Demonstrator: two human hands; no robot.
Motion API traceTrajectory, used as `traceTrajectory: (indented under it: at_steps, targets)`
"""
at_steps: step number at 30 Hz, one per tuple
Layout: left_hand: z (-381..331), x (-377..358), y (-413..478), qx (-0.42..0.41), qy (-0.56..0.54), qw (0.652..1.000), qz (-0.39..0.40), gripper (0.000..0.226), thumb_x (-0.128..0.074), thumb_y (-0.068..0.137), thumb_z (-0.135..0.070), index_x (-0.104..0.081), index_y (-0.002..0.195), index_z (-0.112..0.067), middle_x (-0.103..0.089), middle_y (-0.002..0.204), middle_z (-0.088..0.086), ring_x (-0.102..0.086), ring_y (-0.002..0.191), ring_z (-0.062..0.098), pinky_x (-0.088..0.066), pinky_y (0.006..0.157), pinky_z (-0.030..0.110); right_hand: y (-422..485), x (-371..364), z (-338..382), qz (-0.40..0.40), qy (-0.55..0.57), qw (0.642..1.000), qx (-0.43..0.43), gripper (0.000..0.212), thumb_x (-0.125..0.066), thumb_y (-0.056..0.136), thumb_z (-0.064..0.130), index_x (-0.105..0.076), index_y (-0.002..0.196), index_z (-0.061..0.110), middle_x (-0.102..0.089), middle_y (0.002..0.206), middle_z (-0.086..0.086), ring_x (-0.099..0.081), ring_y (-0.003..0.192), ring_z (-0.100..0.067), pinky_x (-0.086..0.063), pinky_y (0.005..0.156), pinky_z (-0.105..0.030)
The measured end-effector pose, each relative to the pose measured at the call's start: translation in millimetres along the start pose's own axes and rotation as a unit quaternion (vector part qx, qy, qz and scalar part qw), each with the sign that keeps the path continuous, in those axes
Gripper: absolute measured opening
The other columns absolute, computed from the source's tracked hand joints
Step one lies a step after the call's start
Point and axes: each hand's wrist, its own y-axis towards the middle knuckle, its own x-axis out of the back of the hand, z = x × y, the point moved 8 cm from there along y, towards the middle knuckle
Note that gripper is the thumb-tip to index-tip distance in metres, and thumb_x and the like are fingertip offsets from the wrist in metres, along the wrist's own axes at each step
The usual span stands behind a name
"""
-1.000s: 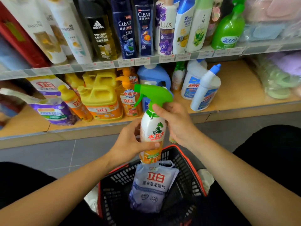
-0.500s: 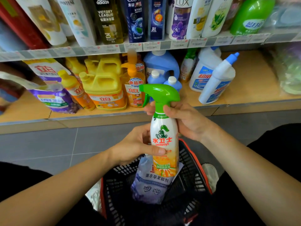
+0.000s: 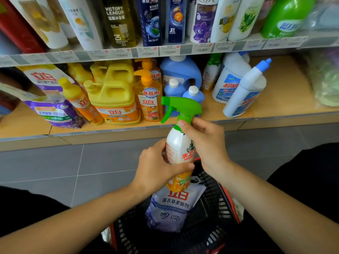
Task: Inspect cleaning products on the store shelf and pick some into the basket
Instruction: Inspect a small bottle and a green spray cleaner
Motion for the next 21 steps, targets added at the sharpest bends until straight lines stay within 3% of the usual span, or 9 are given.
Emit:
traceTrajectory:
  at_steps: [3,5,7,9,12,16,19,21]
  targets:
    - [-2,1,-1,-0.009,0.08,0.997,-0.02,0.069,-0.084,0.055,-0.066,-0.067,0.112,-0.032,-0.075,0.088,-0.016,-0.069,0.081,-0.005,-0.058,0.075,0.031,-3,2,-3,-0.04,-0.024,0.999,0.012,0.038,-0.079,0.075,0.037,-0.07,0.079,0.0,-0.068,0.077,-0.025,-0.051,0.07,-0.012,-0.043,0.067,-0.031]
    - [-2,0,0,-0.012,0.085,0.996,-0.016,0.068,-0.082,0.055,-0.069,-0.066,0.111,-0.034,-0.075,0.088,-0.017,-0.069,0.081,-0.005,-0.058,0.074,0.03,-2,4,-2,-0.047,-0.028,0.998,0.008,0.037,-0.079,0.077,0.035,-0.068,0.075,0.0,-0.064,0.069,-0.019,-0.048,0.068,-0.011,-0.041,0.065,-0.031]
    - [-1,-2,1,-0.011,0.05,0.999,0.009,0.067,-0.084,0.056,-0.064,-0.068,0.111,-0.03,-0.076,0.091,-0.015,-0.07,0.083,-0.003,-0.06,0.076,0.033,-1,4,-2,-0.029,-0.01,0.999,-0.013,0.036,-0.08,0.081,0.032,-0.069,0.079,-0.002,-0.066,0.073,-0.02,-0.053,0.069,-0.013,-0.044,0.067,-0.033]
    - [1,-7,4,-0.008,-0.003,0.999,0.048,0.063,-0.09,0.059,-0.054,-0.07,0.112,-0.026,-0.077,0.095,-0.011,-0.073,0.088,0.002,-0.061,0.079,0.035,1,3,-3,0.003,0.03,0.998,-0.047,0.038,-0.079,0.082,0.031,-0.071,0.091,-0.005,-0.07,0.091,-0.028,-0.062,0.078,-0.021,-0.05,0.075,-0.039]
    - [4,-12,8,0.007,-0.097,0.991,0.095,0.051,-0.095,0.067,-0.028,-0.071,0.111,-0.022,-0.078,0.102,-0.009,-0.074,0.095,0.008,-0.06,0.082,0.027,5,-1,-1,0.061,0.063,0.993,-0.078,0.056,-0.074,0.079,0.036,-0.066,0.107,-0.011,-0.064,0.111,-0.037,-0.063,0.09,-0.03,-0.05,0.085,-0.047]
    - [5,-18,7,0.01,-0.14,0.982,0.126,0.051,-0.093,0.071,-0.02,-0.069,0.116,-0.021,-0.078,0.107,-0.006,-0.074,0.101,0.012,-0.059,0.09,0.029,6,-4,1,0.109,0.054,0.989,-0.088,0.056,-0.07,0.08,0.036,-0.065,0.112,-0.009,-0.066,0.116,-0.031,-0.066,0.099,-0.033,-0.05,0.096,-0.058]
    - [4,-17,11,0.009,-0.141,0.979,0.144,0.053,-0.089,0.073,-0.024,-0.067,0.121,-0.02,-0.077,0.111,-0.005,-0.072,0.106,0.013,-0.058,0.094,0.033,6,-3,2,0.115,0.066,0.988,-0.077,0.048,-0.069,0.081,0.031,-0.067,0.109,-0.009,-0.07,0.112,-0.026,-0.067,0.098,-0.031,-0.051,0.094,-0.056]
    - [-3,-9,17,-0.003,-0.158,0.977,0.146,0.048,-0.083,0.078,-0.027,-0.068,0.122,-0.019,-0.076,0.115,-0.004,-0.071,0.111,0.013,-0.055,0.097,0.033,6,-5,6,0.133,0.072,0.987,-0.06,0.041,-0.067,0.082,0.027,-0.069,0.107,-0.004,-0.072,0.11,-0.02,-0.068,0.099,-0.027,-0.053,0.091,-0.047]
